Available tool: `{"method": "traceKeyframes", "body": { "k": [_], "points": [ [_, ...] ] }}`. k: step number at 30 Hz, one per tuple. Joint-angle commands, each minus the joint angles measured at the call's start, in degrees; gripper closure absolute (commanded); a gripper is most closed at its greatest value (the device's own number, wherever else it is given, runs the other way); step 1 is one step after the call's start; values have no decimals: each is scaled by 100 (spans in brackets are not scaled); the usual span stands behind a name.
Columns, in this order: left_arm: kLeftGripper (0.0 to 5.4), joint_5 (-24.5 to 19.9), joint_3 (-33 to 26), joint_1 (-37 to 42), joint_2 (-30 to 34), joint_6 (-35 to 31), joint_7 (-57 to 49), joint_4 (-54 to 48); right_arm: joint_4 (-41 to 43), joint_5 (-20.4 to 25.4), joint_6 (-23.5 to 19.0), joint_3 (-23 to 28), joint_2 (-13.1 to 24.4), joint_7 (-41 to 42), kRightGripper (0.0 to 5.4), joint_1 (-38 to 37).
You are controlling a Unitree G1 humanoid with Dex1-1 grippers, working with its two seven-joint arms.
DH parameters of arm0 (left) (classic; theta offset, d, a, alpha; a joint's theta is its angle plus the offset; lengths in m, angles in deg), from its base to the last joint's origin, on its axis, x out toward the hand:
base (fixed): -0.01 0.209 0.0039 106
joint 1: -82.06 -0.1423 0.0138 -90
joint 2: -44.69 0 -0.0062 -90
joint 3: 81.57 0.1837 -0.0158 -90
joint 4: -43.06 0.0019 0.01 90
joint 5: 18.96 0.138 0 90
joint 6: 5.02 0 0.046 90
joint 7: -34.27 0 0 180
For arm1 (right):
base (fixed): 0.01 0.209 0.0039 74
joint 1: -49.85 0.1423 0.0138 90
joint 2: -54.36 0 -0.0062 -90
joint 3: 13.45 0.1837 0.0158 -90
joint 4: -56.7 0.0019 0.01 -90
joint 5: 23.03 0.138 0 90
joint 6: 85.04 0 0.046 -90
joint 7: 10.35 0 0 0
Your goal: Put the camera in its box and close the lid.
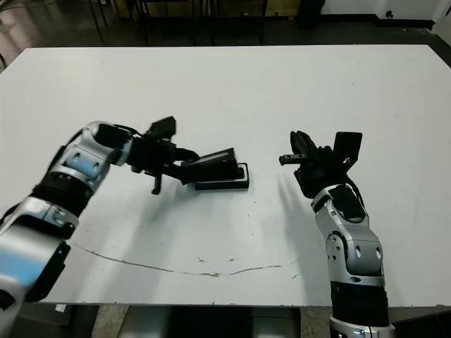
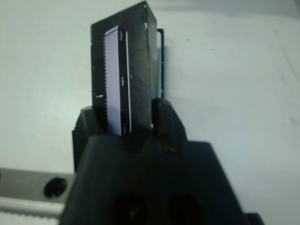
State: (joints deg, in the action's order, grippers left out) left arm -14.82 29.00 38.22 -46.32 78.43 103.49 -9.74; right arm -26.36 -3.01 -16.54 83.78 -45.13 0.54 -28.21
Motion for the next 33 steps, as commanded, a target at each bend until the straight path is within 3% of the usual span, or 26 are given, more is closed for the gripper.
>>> {"method": "traceKeyframes", "body": {
  "k": [1,14,20,33],
  "points": [
    [486,225,337,-460,-57,-422,-130,-228,-47,3,-6,33,-8,-8,540,-57],
    [488,-203,696,-781,259,-1756,216,-2059,-98,-15,53,41,-39,-8,540,-51],
    [489,-381,686,-796,367,-1980,309,-2378,-166,-43,111,30,-33,9,540,-21],
    [492,522,1374,-829,154,-1612,-829,-2337,-172,-33,108,15,-13,9,540,6]
  ]
}}
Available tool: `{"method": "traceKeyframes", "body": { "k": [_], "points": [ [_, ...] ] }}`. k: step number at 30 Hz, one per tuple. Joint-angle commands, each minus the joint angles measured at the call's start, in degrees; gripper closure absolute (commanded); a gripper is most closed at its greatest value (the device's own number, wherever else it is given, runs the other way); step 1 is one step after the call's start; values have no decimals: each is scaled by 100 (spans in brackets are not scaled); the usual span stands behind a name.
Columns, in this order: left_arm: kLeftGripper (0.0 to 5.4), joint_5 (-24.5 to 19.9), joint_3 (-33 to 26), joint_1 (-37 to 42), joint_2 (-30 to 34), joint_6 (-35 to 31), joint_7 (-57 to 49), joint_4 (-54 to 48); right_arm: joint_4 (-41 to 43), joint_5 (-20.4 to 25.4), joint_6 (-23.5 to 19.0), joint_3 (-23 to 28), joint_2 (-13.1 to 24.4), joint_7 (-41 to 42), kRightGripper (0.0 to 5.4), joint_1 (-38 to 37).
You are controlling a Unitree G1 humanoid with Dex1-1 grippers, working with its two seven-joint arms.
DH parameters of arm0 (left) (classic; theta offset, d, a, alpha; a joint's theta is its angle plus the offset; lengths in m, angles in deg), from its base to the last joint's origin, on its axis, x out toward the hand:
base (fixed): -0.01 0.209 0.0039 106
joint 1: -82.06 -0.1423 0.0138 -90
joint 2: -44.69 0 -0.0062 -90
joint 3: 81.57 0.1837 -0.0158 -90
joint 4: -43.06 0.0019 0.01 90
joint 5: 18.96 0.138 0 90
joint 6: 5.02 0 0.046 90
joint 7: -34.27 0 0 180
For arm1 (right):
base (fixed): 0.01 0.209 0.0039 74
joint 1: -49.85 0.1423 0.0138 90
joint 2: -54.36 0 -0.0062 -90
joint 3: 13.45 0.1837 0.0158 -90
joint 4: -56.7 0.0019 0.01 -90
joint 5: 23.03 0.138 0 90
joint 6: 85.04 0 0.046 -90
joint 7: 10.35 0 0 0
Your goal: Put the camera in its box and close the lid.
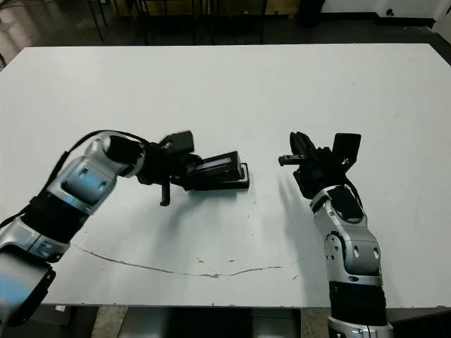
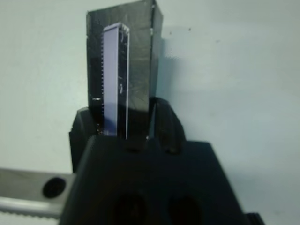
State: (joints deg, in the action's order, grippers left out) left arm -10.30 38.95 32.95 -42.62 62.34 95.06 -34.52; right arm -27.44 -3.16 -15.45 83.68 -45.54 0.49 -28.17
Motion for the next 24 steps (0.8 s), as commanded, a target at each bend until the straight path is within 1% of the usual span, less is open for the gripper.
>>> {"method": "traceKeyframes", "body": {
  "k": [1,6,17,21,24],
  "points": [
    [492,126,426,-298,-253,24,-41,168,-75,-21,13,26,29,21,540,4],
    [492,165,463,-266,-413,16,-148,270,-72,-35,28,24,28,22,540,0],
    [492,-142,272,-241,-684,118,-5,417,-121,-22,111,32,9,31,540,-16],
    [492,-132,296,-148,-888,-132,-107,383,-134,-24,127,35,5,16,540,-12],
    [492,-154,305,-7,-1110,-242,-116,554,-151,-10,156,44,6,28,540,-5]
  ]
}}
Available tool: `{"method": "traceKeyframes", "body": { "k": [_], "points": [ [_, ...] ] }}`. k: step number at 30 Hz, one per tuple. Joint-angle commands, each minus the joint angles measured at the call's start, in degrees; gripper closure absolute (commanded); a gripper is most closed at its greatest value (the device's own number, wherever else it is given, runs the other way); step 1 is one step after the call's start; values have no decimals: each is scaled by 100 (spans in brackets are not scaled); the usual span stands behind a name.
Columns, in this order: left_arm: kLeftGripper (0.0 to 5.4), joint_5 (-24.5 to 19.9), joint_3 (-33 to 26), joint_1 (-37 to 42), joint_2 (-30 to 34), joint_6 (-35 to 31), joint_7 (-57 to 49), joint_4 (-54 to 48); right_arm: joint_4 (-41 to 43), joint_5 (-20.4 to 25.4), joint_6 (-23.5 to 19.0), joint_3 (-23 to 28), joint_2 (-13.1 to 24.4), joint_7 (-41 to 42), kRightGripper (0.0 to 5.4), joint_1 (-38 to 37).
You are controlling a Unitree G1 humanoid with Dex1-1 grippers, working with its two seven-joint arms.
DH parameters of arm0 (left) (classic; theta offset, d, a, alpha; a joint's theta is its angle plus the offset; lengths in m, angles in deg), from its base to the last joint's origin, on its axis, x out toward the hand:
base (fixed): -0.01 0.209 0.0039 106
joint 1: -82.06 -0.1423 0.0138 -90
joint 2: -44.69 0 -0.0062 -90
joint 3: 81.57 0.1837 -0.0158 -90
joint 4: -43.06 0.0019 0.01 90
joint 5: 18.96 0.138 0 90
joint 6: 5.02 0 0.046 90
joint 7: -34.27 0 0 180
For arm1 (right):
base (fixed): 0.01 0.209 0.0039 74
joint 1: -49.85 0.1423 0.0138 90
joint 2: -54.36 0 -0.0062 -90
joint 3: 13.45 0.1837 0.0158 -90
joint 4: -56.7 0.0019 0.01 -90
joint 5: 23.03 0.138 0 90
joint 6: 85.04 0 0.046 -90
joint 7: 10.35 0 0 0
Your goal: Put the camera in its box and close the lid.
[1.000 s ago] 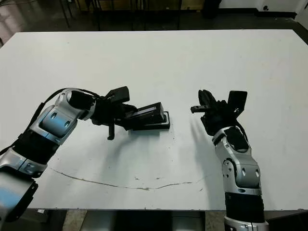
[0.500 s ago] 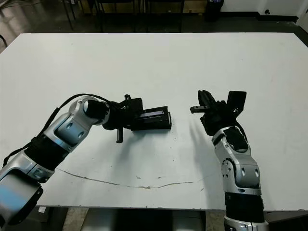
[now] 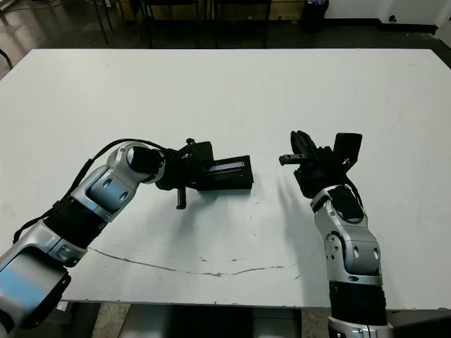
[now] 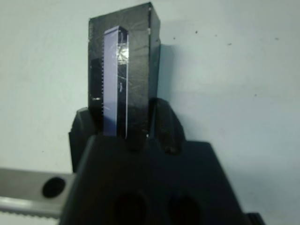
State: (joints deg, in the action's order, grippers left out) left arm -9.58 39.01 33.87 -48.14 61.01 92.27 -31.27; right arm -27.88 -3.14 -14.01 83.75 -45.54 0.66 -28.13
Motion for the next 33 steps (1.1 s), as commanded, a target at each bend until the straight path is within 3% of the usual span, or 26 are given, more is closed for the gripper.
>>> {"method": "traceKeyframes", "body": {
  "k": [1,10,16,27,33],
  "points": [
    [492,-211,313,-54,-624,-95,153,309,-109,-14,21,37,5,9,540,-8],
    [492,256,826,291,-1125,-192,94,759,-95,-11,25,18,-44,-25,540,-22],
    [494,432,1112,300,-953,152,288,654,-72,-19,43,16,-39,-17,540,-58],
    [494,347,1063,208,-798,246,400,609,-75,30,-2,35,-67,-32,540,-59],
    [404,262,885,91,-542,797,410,498,-87,8,52,32,-61,-16,540,-76]
  ]
}}
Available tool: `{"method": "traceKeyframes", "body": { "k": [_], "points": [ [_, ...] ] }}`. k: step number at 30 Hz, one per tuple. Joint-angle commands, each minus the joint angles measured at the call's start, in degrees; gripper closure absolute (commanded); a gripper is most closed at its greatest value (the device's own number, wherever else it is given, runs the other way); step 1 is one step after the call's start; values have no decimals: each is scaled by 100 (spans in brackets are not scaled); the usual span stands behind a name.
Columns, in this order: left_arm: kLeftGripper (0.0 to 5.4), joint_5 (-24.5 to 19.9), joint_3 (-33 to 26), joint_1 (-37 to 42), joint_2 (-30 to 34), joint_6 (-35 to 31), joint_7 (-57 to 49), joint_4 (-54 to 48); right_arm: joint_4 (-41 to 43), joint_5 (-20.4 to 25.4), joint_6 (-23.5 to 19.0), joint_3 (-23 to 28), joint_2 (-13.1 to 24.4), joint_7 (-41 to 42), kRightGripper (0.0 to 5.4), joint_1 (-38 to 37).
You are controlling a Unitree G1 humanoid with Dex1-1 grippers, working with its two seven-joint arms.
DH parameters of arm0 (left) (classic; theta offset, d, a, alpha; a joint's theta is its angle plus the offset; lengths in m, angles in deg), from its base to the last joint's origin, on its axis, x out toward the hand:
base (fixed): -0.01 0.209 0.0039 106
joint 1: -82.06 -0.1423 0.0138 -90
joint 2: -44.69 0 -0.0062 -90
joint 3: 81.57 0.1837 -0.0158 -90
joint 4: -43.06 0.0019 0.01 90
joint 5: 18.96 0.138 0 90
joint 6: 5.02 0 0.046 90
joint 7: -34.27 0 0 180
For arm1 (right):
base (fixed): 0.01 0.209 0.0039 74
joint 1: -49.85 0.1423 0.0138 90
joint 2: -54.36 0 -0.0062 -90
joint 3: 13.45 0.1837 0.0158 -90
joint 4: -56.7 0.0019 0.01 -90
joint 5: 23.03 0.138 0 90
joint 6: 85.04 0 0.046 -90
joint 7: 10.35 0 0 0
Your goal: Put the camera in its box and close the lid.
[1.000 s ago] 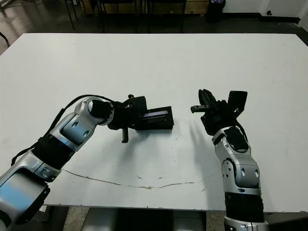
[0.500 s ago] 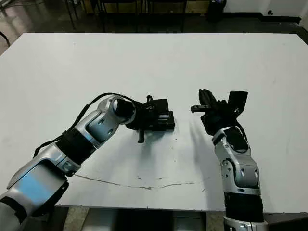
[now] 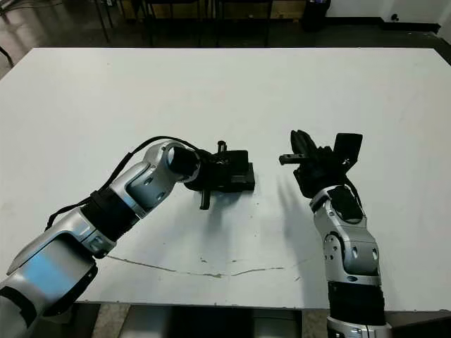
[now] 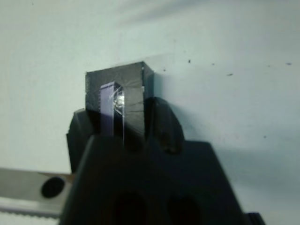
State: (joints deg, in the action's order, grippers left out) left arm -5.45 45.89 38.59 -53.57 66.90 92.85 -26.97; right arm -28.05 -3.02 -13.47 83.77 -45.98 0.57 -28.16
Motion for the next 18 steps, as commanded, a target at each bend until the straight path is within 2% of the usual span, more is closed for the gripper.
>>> {"method": "traceKeyframes", "body": {
  "k": [1,8,13,16,18],
  "points": [
    [385,-207,144,-390,55,307,402,95,-73,-2,12,31,-21,-2,540,-77],
    [230,-685,-426,-496,391,745,673,226,-36,-15,-19,28,-16,-10,540,-82],
    [114,-1248,-1187,-829,540,322,441,-45,-18,-14,-61,25,-33,-63,540,-66],
    [46,-1611,-1765,-1119,632,480,163,-172,-42,-9,-19,17,-30,-25,540,-59],
    [2,-1794,-2059,-1254,739,326,22,-365,-46,-14,-14,14,-37,-31,540,-53]
  ]
}}
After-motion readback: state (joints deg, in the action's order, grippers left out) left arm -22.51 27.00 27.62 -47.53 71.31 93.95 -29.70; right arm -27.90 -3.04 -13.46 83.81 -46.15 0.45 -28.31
